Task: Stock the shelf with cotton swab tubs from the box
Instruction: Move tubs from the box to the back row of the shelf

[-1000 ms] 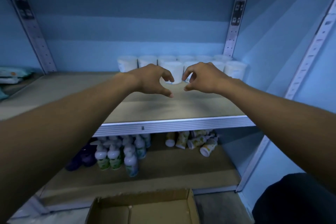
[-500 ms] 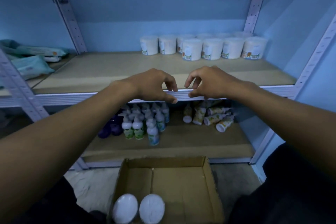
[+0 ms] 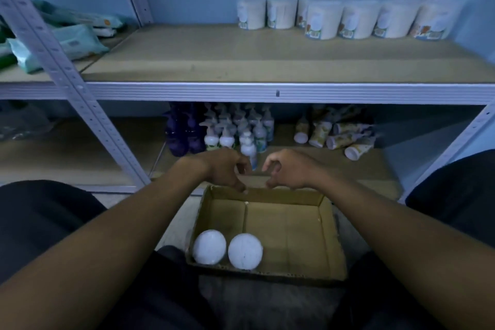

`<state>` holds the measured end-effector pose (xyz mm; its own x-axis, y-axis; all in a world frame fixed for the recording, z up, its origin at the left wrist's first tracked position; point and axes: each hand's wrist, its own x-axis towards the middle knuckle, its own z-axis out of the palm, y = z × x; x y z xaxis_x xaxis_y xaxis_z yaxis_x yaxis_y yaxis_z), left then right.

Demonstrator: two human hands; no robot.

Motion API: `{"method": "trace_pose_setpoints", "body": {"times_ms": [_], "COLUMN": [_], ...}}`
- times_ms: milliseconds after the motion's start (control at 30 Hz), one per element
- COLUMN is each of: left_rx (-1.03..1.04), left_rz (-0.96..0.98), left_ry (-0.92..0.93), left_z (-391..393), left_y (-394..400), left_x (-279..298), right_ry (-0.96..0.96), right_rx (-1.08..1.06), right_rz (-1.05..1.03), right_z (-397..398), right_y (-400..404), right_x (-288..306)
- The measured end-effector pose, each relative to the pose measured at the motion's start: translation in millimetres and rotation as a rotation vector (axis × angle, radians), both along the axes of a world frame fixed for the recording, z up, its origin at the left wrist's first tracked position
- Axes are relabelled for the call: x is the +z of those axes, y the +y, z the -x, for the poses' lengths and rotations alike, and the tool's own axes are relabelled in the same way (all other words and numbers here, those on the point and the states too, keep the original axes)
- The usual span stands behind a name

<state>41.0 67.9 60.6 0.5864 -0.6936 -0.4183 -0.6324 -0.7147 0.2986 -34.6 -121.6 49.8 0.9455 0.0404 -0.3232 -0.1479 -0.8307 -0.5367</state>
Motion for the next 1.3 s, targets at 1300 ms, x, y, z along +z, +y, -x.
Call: {"method": "trace_pose_setpoints", "body": {"times_ms": [1300], "left_rx": [0.165], "left_rz": [-0.309], "left_ry": [0.167], "left_z": [30.2], "left_y": [59.0], "left_x": [-215.8], "right_ry": [0.426], "right_rx": [-0.022], "right_rz": [0.079], "right_z": [21.8], "right_y": [105.3], "right_x": [-224.8]}}
